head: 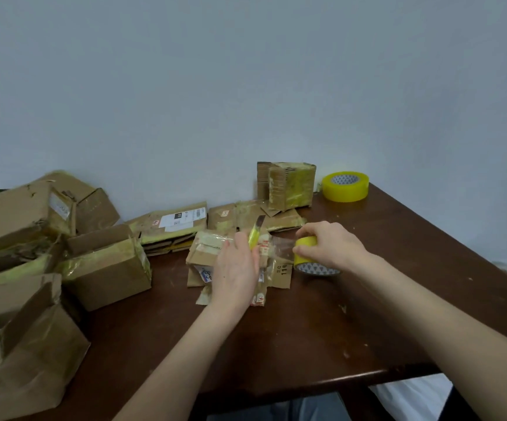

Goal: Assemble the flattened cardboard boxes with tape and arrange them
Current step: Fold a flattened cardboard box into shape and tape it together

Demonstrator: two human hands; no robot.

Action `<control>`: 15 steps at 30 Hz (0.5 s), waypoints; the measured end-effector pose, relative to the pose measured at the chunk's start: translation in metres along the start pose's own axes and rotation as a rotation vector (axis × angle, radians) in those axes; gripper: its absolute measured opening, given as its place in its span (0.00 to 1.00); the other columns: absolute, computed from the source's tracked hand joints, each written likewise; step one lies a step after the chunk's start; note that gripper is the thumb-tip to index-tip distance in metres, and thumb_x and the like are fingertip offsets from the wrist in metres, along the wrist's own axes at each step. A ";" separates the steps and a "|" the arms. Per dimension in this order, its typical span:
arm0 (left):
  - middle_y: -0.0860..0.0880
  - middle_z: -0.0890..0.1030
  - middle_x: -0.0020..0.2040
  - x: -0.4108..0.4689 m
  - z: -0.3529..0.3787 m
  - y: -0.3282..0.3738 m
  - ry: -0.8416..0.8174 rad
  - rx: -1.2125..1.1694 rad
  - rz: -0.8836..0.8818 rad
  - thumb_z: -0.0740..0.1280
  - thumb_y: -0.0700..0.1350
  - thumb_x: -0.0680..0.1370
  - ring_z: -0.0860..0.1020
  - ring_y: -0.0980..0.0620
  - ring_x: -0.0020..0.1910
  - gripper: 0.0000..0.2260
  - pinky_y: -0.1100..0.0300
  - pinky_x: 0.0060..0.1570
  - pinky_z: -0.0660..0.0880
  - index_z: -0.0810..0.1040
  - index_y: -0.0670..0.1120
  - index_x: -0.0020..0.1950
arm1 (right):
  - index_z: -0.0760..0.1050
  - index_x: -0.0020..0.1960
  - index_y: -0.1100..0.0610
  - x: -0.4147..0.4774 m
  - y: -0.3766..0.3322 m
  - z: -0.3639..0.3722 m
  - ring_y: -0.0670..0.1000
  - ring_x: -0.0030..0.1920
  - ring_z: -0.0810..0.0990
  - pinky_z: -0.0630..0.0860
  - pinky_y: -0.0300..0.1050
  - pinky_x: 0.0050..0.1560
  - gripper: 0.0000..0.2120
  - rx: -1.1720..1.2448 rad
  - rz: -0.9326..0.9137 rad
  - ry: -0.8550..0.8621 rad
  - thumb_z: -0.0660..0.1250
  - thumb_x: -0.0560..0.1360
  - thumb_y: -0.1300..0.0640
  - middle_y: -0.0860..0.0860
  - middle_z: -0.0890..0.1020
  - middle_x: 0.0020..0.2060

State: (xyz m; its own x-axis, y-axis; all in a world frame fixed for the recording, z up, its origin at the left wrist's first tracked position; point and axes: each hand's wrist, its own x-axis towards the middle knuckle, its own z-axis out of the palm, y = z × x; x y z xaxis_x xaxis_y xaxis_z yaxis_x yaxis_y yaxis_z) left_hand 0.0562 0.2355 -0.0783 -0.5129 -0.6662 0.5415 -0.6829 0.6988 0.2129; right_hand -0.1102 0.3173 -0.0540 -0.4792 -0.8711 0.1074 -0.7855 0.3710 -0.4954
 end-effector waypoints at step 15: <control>0.50 0.74 0.45 -0.014 -0.002 0.007 0.168 -0.310 0.056 0.59 0.49 0.78 0.72 0.48 0.45 0.13 0.52 0.47 0.72 0.79 0.43 0.52 | 0.75 0.63 0.41 -0.005 -0.023 0.017 0.56 0.59 0.78 0.74 0.48 0.55 0.16 -0.029 0.100 0.054 0.63 0.76 0.42 0.52 0.80 0.59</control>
State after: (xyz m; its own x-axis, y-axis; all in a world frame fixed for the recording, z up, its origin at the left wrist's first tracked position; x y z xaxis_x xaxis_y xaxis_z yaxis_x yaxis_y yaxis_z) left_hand 0.0600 0.2498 -0.0827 -0.4347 -0.5901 0.6804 -0.4525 0.7963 0.4015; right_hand -0.0835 0.3081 -0.0577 -0.5754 -0.8111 0.1050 -0.7432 0.4650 -0.4811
